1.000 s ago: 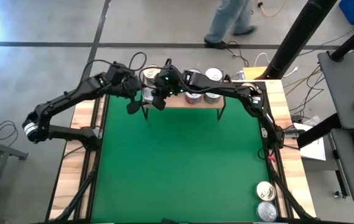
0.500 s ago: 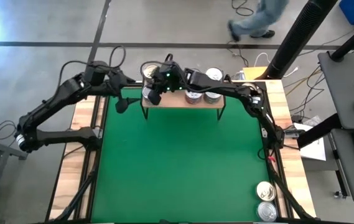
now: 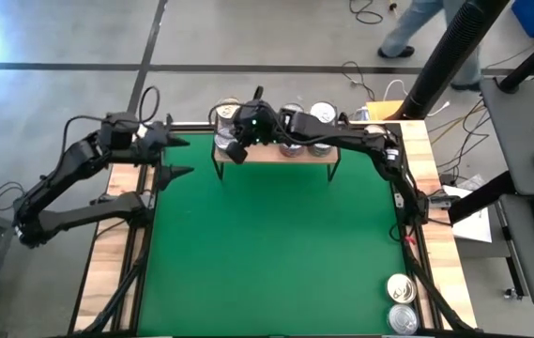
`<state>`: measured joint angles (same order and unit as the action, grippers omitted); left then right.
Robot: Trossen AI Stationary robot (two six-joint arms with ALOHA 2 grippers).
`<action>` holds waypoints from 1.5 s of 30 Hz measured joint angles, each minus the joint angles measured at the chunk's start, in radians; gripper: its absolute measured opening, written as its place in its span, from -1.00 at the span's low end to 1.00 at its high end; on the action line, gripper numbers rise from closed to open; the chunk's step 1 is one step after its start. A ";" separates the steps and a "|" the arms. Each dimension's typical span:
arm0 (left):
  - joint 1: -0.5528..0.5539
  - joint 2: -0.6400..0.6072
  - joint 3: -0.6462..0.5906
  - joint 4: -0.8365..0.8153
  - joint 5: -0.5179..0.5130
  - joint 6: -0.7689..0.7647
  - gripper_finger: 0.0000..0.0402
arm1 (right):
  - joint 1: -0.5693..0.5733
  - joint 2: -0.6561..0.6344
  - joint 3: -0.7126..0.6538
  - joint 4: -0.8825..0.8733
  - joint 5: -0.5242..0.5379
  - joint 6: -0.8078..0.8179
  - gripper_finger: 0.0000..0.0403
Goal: Stack canned seafood by type on shelf
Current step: Stack the green blue tuna can on top of the green blue tuna can on the shelf
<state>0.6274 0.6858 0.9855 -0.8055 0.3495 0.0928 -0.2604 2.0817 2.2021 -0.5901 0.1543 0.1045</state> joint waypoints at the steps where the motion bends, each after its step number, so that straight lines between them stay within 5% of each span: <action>1: -0.009 -0.018 -0.005 -0.016 0.008 -0.013 0.98 | 0.013 -0.008 0.000 -0.006 0.021 0.000 -0.95; 8: -0.144 -0.111 -0.011 -0.049 0.132 -0.126 0.98 | 0.137 -0.118 0.005 -0.052 0.102 0.090 -0.95; 20: -0.620 -0.086 -0.220 0.083 0.101 -0.284 0.98 | 0.472 -0.214 0.004 -0.581 0.106 0.780 -0.95; 24: -0.876 -0.021 -0.252 0.263 -0.049 -0.447 0.98 | 0.594 -0.210 0.002 -0.773 0.100 1.005 -0.95; 28: -1.075 0.055 -0.243 0.255 -0.208 -0.587 0.98 | 0.691 -0.214 0.002 -0.910 0.101 1.107 -0.95; 35: -1.116 0.184 -0.236 0.251 -0.277 -0.790 0.98 | 0.796 -0.216 -0.013 -0.976 0.071 1.081 -0.95; 45: -1.117 0.323 -0.207 0.256 -0.402 -0.891 0.98 | 0.936 -0.213 -0.163 -0.979 -0.357 1.204 -0.95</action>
<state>-0.4898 1.0092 0.7782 -0.5491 -0.0530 -0.7984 0.6752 1.8683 2.0390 -1.5692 -0.2032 1.3088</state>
